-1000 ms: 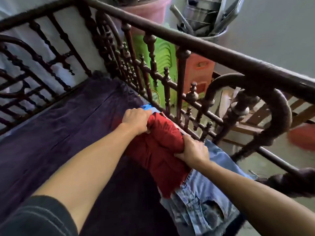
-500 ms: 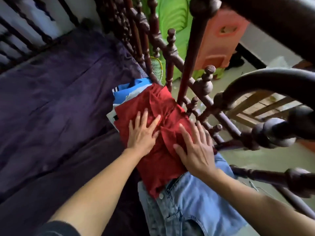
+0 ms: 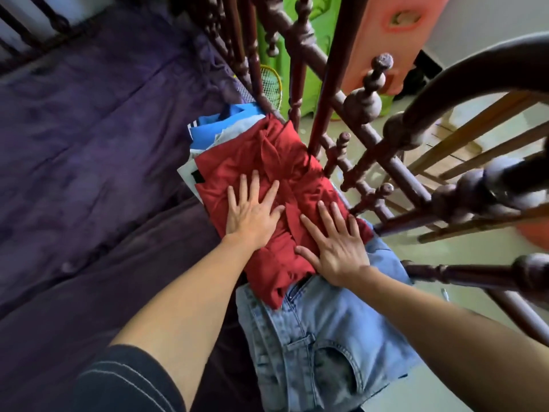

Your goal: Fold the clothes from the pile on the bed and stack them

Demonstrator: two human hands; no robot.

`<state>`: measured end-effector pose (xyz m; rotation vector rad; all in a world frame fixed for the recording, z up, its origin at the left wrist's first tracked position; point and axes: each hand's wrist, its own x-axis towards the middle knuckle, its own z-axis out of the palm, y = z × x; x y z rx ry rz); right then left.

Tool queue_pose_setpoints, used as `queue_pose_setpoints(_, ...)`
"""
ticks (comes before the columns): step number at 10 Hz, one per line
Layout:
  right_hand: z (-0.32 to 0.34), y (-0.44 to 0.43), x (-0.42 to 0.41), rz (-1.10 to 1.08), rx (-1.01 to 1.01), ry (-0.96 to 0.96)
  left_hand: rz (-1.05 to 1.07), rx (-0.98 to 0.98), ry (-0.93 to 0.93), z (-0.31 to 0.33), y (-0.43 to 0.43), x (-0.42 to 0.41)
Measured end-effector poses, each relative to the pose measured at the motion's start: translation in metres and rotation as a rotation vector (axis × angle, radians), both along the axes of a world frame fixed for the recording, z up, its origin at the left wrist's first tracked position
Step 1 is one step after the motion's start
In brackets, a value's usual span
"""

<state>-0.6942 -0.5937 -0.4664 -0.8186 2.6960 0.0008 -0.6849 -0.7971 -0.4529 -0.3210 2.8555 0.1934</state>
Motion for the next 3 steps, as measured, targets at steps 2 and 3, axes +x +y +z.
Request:
queue_pose_setpoints(2, 0.032, 0.018, 0.030, -0.066, -0.039, -0.074, 0.035, 0.111, 0.146, 0.020, 0.050, 0.088)
queue_pose_setpoints(3, 0.049, 0.044, 0.054, -0.093, -0.036, -0.133, -0.053, 0.119, 0.194, 0.018, 0.076, 0.129)
